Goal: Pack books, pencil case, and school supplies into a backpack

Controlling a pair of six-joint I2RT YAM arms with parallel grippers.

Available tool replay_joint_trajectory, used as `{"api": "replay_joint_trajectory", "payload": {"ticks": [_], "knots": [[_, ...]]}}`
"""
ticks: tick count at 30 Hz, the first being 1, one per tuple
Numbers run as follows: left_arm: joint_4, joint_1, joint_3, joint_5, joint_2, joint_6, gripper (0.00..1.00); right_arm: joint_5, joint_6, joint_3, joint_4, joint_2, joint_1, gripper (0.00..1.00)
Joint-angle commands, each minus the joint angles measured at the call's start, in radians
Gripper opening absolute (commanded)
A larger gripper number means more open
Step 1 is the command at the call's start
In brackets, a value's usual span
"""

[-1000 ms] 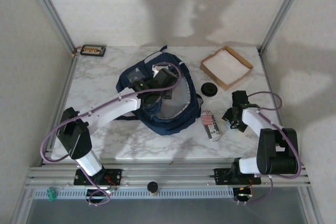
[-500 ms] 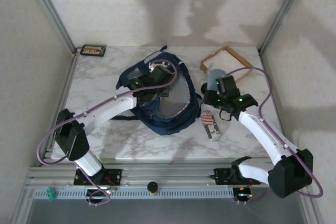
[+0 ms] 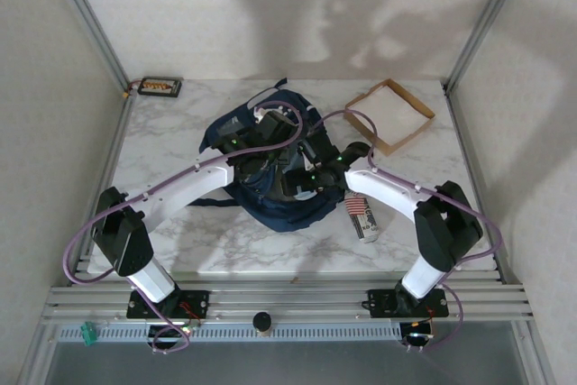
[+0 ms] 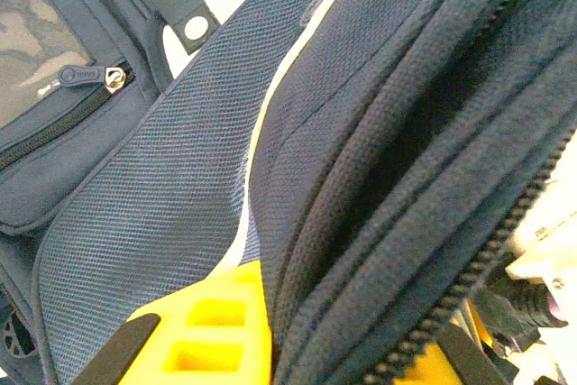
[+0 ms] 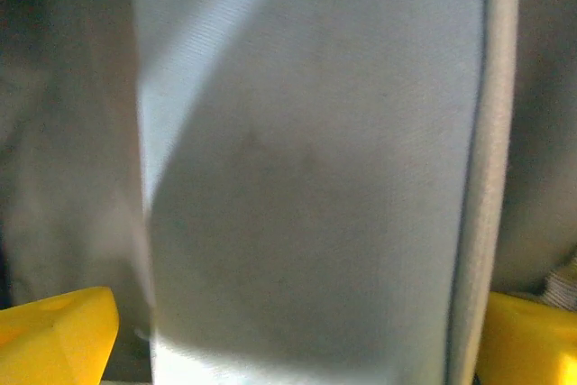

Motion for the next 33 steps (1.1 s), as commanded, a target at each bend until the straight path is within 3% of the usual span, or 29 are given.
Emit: {"api": "replay_joint_trajectory", "payload": {"ticks": [1, 7, 11, 15, 18, 20, 24, 26, 29, 33], "knots": [[0.067, 0.013, 0.052, -0.022, -0.055, -0.037, 0.00, -0.137, 0.039, -0.012, 0.096, -0.088, -0.031, 0.99], [0.072, 0.013, 0.060, 0.000, -0.050, -0.035, 0.00, -0.352, 0.091, -0.189, 0.154, -0.169, -0.156, 0.85], [0.073, 0.013, 0.060, 0.015, -0.039, -0.040, 0.00, -0.322, 0.048, -0.131, 0.135, -0.108, -0.226, 0.85], [0.067, 0.013, 0.060, 0.028, -0.034, -0.047, 0.00, -0.389, 0.012, -0.027, 0.149, 0.023, -0.217, 0.81], [0.078, 0.011, 0.062, 0.049, -0.034, -0.053, 0.00, -0.306, 0.054, 0.030, 0.140, 0.106, -0.229, 0.75], [0.078, 0.011, 0.071, 0.063, -0.028, -0.057, 0.00, -0.330, 0.054, 0.065, 0.164, 0.153, -0.230, 0.71], [0.067, 0.012, 0.087, 0.056, -0.020, -0.068, 0.00, -0.461, 0.087, 0.071, 0.270, 0.184, -0.226, 0.53], [0.062, 0.011, 0.089, 0.045, -0.023, -0.082, 0.00, -0.452, 0.144, 0.054, 0.325, 0.153, -0.233, 0.38], [0.065, 0.011, 0.088, 0.062, -0.031, -0.117, 0.00, -0.448, 0.301, -0.017, 0.489, 0.084, -0.240, 0.24], [0.059, 0.007, 0.102, 0.072, -0.022, -0.148, 0.00, -0.447, 0.463, -0.083, 0.639, 0.046, -0.233, 0.17]]}}
